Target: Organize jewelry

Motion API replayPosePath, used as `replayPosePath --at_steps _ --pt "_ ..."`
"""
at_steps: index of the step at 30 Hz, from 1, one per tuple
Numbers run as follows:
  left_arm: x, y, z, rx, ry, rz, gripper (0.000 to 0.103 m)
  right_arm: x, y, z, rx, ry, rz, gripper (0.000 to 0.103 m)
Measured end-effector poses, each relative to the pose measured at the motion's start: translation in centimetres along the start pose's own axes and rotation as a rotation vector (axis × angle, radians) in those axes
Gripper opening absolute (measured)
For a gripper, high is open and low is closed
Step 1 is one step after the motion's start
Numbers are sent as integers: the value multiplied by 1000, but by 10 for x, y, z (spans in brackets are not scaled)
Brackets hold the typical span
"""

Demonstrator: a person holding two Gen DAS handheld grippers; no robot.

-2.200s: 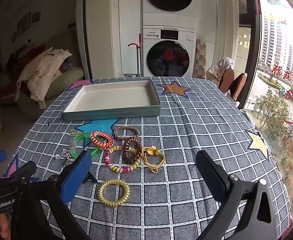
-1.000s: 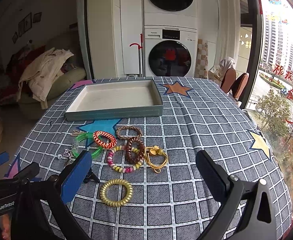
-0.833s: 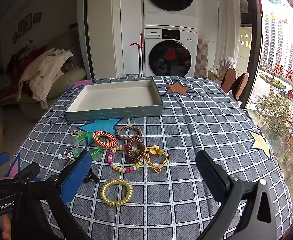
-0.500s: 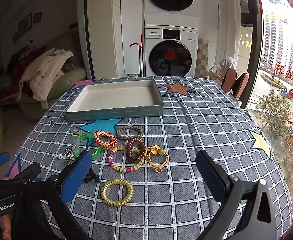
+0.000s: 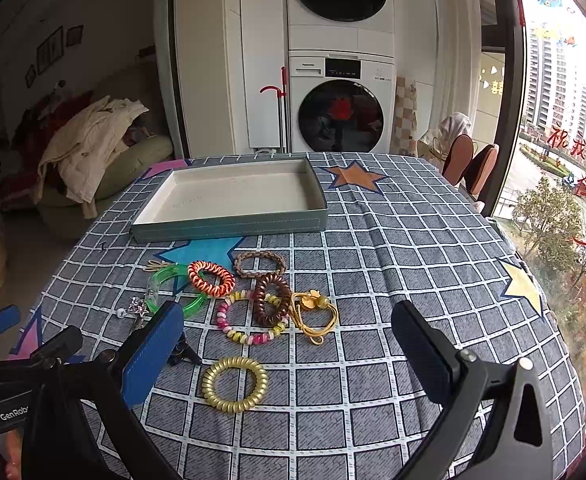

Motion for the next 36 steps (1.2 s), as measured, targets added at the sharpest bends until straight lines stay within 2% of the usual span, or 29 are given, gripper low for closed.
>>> replayPosePath --at_steps 36 --pt "1 2 -4 4 2 5 103 3 0 3 7 -7 -22 103"
Point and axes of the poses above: each gripper's, at about its wrist camera, not at the fingertips, and x roughly the way its jaws point, z to its left, y to its underside, the point moved 10 cm from there along x, roughly the way its jaws point, and after that the axes turned 14 degrees about -z, right-handed, at the moved point
